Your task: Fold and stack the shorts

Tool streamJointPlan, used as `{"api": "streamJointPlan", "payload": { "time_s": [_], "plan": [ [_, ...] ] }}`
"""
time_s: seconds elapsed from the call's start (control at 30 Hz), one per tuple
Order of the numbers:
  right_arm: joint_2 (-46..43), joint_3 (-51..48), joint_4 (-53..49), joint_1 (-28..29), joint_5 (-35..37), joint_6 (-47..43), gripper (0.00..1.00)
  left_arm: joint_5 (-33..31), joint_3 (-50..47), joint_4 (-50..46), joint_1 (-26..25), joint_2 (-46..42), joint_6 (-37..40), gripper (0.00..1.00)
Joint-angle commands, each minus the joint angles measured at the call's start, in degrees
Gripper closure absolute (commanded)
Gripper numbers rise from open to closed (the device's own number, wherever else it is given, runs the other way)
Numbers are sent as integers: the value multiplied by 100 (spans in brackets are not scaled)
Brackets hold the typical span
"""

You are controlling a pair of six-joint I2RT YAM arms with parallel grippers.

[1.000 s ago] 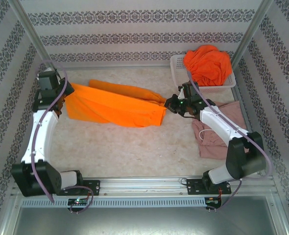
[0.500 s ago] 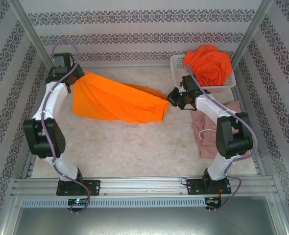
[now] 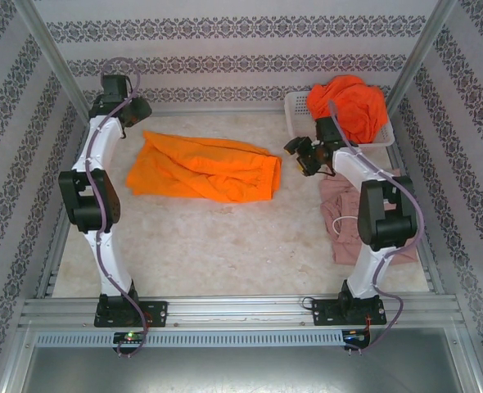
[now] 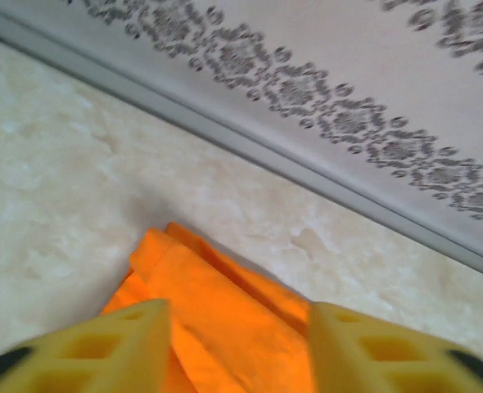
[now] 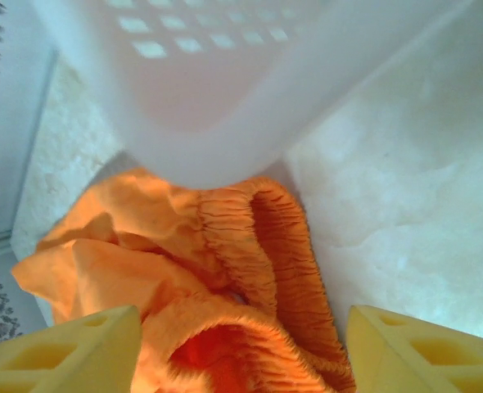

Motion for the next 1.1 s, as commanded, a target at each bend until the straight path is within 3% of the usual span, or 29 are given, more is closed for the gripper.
{"api": "streamJointPlan", "payload": {
  "time_s": [0.0, 0.13, 0.27, 0.43, 0.63, 1.07],
  "plan": [
    [-1127, -212, 70, 276, 488, -145, 27, 348, -126, -171, 24, -693, 102, 27],
    [-1661, -481, 238, 902, 638, -157, 18, 716, -1645, 508, 8, -1851, -156, 0],
    [-1028, 34, 227, 1541, 153, -106, 14, 927, -3251, 1322, -50, -2703, -699, 0],
    [67, 711, 74, 1947, -288, -40, 14, 1076, -4276, 1891, -174, -2699, -932, 0],
    [797, 1003, 17, 1878, -341, 3, 14, 1141, -4897, 2475, -256, -2264, -1012, 0],
    [1905, 2240, -21, 1131, -450, 416, 14, 830, -6163, 2891, -267, -2097, -855, 0]
  ]
}}
